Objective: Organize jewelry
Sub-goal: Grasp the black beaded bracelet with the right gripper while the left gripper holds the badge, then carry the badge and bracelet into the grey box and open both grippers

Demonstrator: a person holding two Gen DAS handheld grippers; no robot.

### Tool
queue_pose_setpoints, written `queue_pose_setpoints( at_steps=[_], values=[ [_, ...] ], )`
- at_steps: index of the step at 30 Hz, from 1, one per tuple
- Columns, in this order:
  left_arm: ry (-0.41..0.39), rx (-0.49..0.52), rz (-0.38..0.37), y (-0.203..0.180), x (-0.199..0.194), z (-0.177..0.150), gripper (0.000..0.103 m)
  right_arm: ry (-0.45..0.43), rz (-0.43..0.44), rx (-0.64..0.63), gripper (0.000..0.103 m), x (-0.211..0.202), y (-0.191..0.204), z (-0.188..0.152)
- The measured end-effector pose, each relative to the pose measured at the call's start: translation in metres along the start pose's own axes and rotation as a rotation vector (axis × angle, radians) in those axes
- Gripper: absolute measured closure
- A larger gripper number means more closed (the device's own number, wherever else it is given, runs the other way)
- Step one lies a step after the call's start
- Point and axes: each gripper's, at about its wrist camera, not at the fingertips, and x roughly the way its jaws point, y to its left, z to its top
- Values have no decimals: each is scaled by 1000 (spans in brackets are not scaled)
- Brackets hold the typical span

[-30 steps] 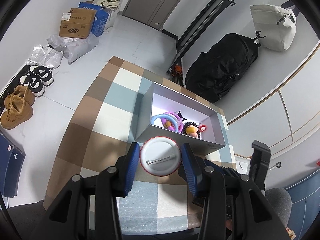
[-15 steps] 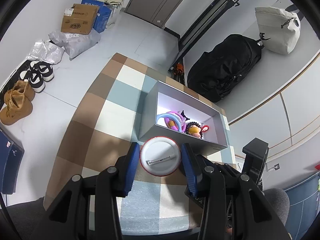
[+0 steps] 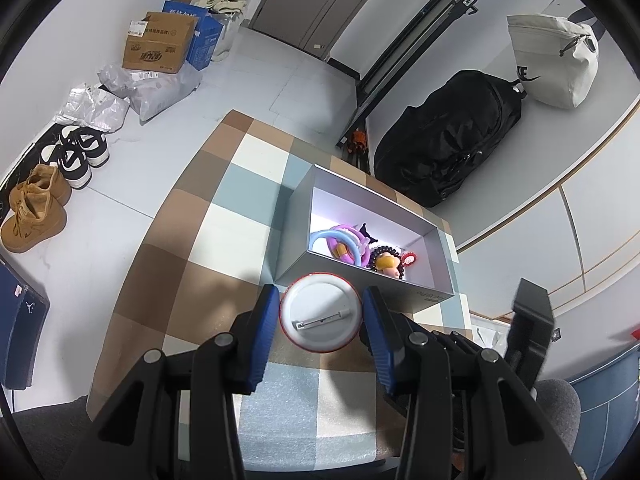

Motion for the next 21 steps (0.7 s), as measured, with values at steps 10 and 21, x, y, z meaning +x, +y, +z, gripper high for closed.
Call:
queue_pose_setpoints(
  at_steps=[10, 21],
  values=[
    [-18, 12, 13, -4, 1, 6, 66, -107, 76, -52, 60, -37, 16, 9],
    [-69, 41, 12, -24, 1, 16, 66, -205, 109, -16, 60, -67, 3, 27]
  ],
)
